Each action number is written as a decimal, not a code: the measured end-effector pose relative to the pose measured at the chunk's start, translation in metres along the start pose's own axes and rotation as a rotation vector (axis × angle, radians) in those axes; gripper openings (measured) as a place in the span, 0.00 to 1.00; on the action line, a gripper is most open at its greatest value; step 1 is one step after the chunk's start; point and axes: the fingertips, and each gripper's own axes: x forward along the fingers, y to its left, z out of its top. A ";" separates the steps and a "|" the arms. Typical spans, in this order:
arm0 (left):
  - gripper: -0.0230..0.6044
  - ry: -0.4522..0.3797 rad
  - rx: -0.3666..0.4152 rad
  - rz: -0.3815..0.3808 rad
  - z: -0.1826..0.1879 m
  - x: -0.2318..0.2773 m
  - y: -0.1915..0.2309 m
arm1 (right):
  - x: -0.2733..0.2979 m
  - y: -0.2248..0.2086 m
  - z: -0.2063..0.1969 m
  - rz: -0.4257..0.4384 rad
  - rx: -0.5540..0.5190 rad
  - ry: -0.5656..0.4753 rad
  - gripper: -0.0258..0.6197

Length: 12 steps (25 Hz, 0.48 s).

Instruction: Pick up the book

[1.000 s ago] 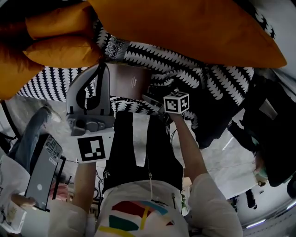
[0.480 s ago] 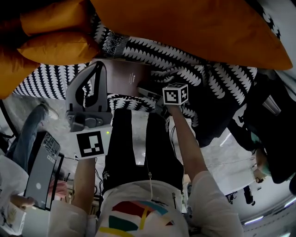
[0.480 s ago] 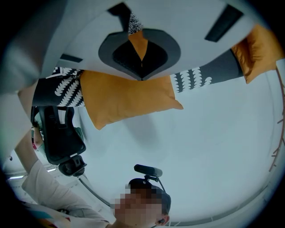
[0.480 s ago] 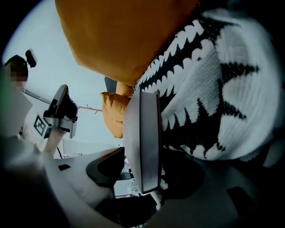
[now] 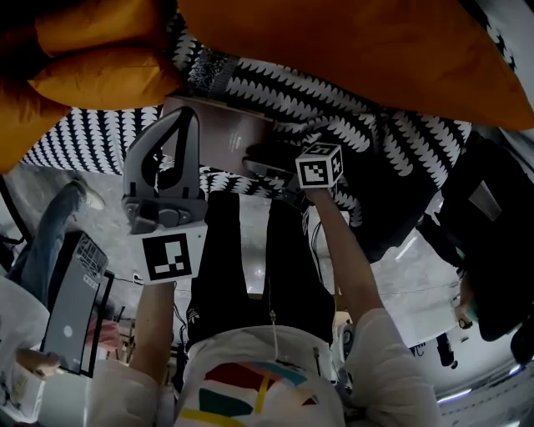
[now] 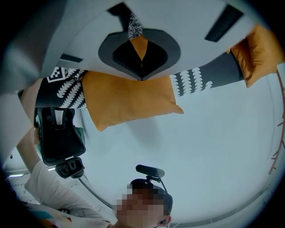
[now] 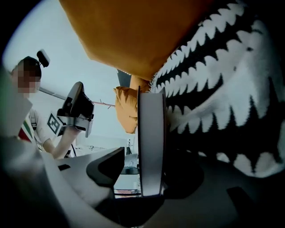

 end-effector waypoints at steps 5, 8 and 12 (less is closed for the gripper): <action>0.05 0.005 -0.009 0.027 -0.002 -0.006 0.008 | 0.037 0.022 0.036 0.026 -0.056 -0.098 0.47; 0.05 0.002 -0.006 0.041 0.000 -0.010 0.011 | 0.040 0.020 0.049 0.014 -0.040 -0.145 0.46; 0.05 -0.009 0.002 0.054 0.005 -0.013 0.018 | 0.035 0.026 0.050 -0.012 -0.070 -0.108 0.36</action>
